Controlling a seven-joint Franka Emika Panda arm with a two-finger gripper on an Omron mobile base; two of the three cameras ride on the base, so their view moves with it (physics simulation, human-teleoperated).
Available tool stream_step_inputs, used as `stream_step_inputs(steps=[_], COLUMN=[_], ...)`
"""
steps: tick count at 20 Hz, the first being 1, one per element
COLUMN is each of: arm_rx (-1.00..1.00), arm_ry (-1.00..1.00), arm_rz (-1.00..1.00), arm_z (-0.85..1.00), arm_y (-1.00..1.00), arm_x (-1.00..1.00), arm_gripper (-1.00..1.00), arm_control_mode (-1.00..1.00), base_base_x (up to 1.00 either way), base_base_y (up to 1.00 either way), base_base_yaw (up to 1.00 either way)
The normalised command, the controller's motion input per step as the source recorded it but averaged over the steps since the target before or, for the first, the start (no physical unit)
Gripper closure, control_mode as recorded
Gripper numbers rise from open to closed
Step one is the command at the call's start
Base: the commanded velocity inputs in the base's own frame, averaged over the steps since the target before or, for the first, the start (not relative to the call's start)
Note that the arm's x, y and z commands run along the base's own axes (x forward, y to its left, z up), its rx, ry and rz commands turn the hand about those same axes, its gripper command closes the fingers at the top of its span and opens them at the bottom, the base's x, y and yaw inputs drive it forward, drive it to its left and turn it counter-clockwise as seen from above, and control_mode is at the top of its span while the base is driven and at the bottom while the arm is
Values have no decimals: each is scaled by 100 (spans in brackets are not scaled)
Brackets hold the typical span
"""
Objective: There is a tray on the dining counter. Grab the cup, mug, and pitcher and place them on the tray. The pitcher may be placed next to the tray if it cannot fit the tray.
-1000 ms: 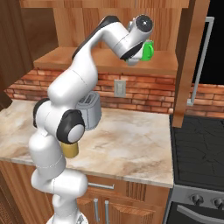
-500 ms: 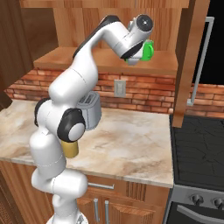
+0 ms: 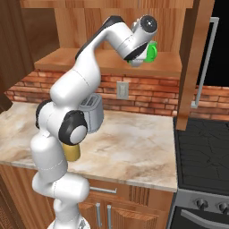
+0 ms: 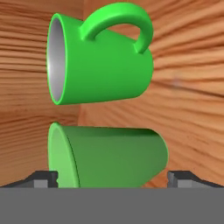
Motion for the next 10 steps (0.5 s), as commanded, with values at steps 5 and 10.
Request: stream_step_inputs(steps=[5,10], arm_rx=[0,0], arm_ry=[2,2], arm_rz=[1,1], arm_z=[-7,-10], arm_y=[0,-2], arm_x=[0,0], arm_gripper=[-100,-100], arm_control_mode=[-100,-100], base_base_x=[0,0], base_base_y=[0,0], base_base_yaw=[0,0])
